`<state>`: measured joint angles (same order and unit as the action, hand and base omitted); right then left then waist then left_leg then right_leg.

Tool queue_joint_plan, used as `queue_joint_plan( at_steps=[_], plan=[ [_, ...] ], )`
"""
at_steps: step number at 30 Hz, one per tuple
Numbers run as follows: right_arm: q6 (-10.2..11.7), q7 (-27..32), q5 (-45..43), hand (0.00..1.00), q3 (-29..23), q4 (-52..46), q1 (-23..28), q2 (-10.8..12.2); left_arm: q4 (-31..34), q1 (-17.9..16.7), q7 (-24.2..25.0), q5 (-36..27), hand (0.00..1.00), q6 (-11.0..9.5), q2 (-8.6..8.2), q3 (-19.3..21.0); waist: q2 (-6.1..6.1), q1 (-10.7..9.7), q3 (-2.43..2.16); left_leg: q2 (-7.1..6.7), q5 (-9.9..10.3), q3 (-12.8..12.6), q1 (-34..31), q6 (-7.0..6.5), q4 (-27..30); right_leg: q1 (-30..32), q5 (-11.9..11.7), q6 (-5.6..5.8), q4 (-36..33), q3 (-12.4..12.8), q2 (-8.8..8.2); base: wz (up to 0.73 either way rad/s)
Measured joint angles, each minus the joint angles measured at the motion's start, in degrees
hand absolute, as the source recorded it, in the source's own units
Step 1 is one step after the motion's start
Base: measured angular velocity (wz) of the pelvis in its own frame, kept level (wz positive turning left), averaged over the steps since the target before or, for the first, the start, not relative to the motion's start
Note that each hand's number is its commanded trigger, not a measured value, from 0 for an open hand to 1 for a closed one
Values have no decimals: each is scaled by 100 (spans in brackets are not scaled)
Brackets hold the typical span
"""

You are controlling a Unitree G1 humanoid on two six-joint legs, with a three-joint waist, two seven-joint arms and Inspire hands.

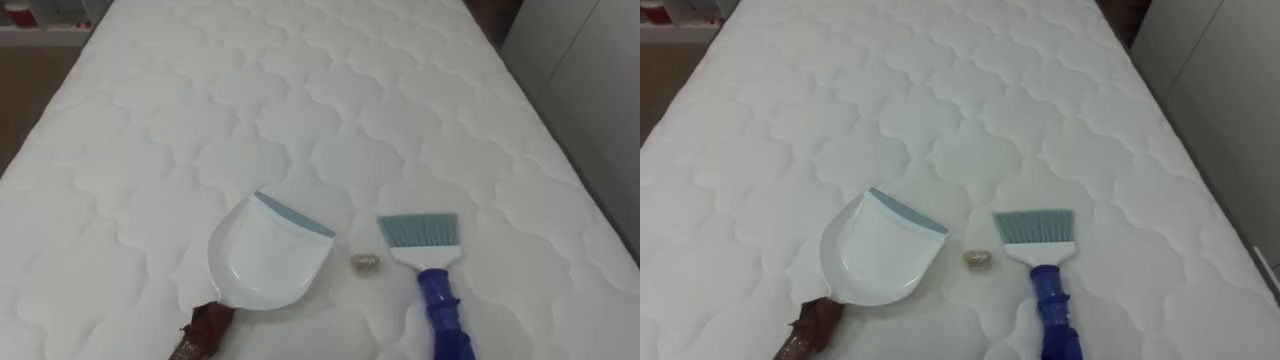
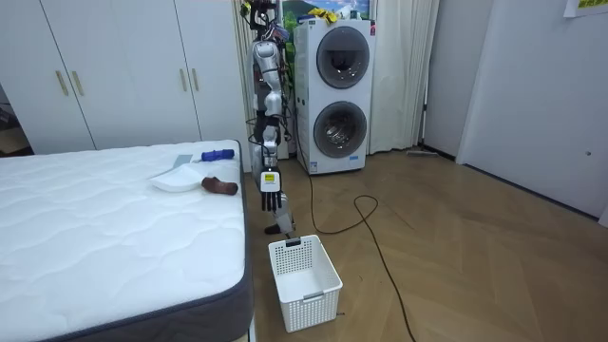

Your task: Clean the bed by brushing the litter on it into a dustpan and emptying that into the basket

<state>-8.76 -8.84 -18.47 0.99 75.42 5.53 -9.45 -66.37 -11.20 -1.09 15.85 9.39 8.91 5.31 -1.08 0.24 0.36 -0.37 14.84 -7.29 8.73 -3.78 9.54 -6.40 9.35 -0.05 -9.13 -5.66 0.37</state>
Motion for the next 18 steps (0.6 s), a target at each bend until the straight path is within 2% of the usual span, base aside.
queue_joint_plan(
  at_steps=[2, 13, 18],
  plan=[
    [7, 2, -7, 0, 0, -9, -9, 0, 2, 2, -8, 2, 0, 0, 0, 3, 14, 0, -8, 0, 0, -2, 0, 0, 0, 1, 0, 0, 1, 0, 0, 0],
    [18, 80, 17, 0, 4, -8, -209, -1, 2, 30, -384, 6, 0, 0, -2, 3, 4, 13, 12, 2, -1, -34, 2, -1, 12, 32, 2, 1, -63, 53, 5, -1],
    [128, 196, 128, 0, 4, -7, -222, -3, 32, 37, -596, 5, 0, -20, -8, 24, -3, 9, 17, 2, -1, -20, 1, -1, 11, 28, 4, 1, -59, 48, -7, 0]
  ],
)
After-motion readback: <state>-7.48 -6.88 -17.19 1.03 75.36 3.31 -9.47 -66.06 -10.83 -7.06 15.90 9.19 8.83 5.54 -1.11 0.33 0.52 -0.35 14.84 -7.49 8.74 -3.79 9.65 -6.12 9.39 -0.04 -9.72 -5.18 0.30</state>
